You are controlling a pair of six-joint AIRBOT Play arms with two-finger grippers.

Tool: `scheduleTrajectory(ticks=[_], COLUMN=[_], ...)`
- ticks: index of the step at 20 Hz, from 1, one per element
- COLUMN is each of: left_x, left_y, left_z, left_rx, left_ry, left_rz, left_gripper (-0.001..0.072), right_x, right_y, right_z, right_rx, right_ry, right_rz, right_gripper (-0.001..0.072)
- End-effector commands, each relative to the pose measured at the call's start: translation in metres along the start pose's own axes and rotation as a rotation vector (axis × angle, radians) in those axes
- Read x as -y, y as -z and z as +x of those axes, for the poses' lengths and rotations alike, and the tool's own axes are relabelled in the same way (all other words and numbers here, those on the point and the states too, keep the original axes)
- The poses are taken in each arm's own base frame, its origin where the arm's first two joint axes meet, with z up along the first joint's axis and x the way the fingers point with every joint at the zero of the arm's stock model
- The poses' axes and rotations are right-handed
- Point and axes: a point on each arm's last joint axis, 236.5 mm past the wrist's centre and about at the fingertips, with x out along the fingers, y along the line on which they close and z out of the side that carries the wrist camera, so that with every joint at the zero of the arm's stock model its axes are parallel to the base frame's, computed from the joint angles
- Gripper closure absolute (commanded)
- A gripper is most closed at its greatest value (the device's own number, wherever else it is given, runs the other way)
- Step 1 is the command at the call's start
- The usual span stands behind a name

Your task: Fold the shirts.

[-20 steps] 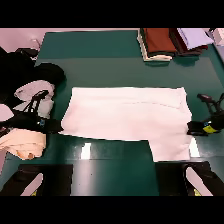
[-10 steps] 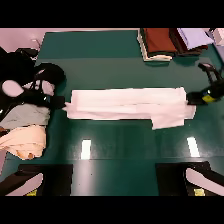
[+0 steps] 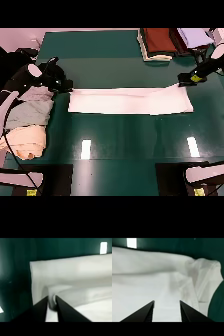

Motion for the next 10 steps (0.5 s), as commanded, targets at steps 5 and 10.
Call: scheduleTrajectory(ticks=[5,10], left_x=[0.022,0.050], left_y=[-0.015,-0.002], left_z=[-0.026,-0.026], left_rx=[-0.048,-0.101], left_ry=[0.040,0.077], left_rz=[0.045,0.090], left_gripper=[0.0594,0.0682], right_x=[0.020,0.082], right_y=[-0.010,0.050], right_z=[-0.011,0.006], right_rx=[0.049,0.007], right_ry=[-0.219,-0.316], right_rz=[0.114,0.351], right_gripper=[0.0299,0.0109])
